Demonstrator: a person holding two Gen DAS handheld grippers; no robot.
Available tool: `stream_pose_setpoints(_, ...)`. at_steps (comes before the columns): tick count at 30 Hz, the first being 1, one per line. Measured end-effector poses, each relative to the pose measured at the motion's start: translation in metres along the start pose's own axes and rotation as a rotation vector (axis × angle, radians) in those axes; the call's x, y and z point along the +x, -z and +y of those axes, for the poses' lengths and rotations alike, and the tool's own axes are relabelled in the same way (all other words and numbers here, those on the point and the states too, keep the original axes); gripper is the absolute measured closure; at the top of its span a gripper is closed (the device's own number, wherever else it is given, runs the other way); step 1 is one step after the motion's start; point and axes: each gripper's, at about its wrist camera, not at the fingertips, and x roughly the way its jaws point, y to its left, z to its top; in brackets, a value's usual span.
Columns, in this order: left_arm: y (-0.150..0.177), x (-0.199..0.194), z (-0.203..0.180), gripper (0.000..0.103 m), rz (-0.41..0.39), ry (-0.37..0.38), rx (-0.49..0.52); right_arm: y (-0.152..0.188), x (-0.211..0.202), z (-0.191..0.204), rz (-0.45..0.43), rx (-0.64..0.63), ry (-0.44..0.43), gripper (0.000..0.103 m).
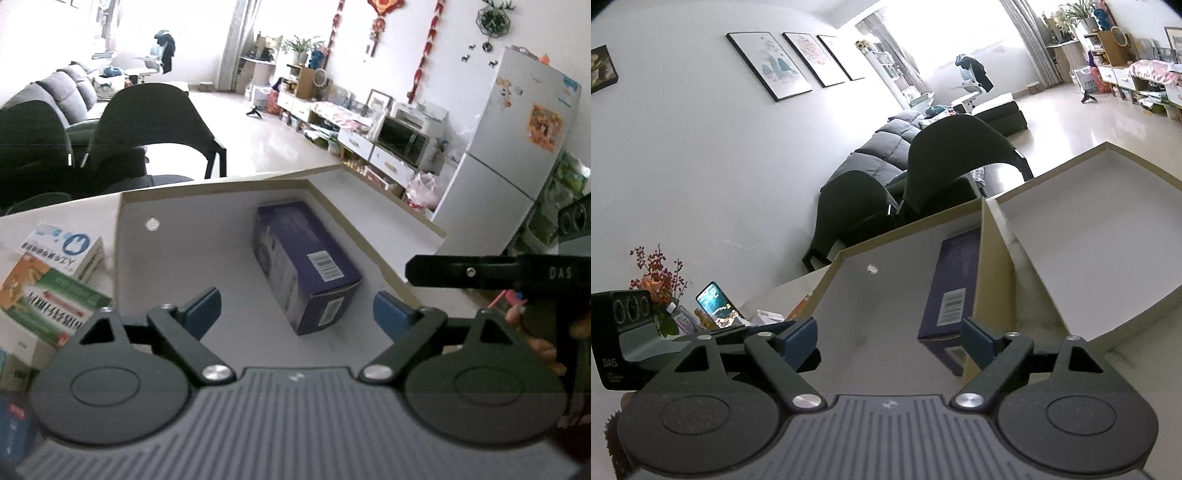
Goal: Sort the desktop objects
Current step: 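Raise the left tool away from the purple box in the cardboard box, then move the left tool over the table to the tall thin blue box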
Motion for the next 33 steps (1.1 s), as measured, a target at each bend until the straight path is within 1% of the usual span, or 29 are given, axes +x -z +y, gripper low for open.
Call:
stream_pose_setpoints(4,0.011,-0.013,0.006,0.001,-0.035,-0.011,-0.032,0.008,-0.003,0.012,-0.012,-0.02,0.01,0.012)
stream_pose_setpoints(7,0.02,-0.025,0.012,0.0,-0.067,-0.035,-0.063,0.015,-0.004,0.019,-0.047,-0.029,0.021,0.008)
stream_pose_setpoints(9,0.026,-0.033,0.017,0.0,-0.096,-0.066,-0.095,0.02,-0.006,0.024,-0.071,-0.044,0.033,0.004)
stream_pose_setpoints(13,0.037,-0.049,0.031,0.0,-0.144,-0.133,-0.163,0.03,-0.009,0.034,-0.112,-0.093,0.065,0.001)
stream_pose_setpoints(18,0.047,-0.062,0.043,0.0,-0.156,-0.208,-0.188,0.036,-0.008,0.041,-0.145,-0.127,0.062,0.001)
stream_pose_setpoints(24,0.067,-0.08,0.062,0.0,-0.171,-0.306,-0.205,0.043,-0.009,0.039,-0.17,-0.108,0.05,0.001)
stream_pose_setpoints(28,0.082,-0.09,0.087,0.0,-0.175,-0.386,-0.285,0.045,-0.009,0.037,-0.175,-0.106,0.049,0.001)
stream_pose_setpoints(33,0.102,-0.101,0.125,0.0,-0.178,-0.492,-0.426,0.046,-0.009,0.035,-0.194,-0.104,0.05,0.0)
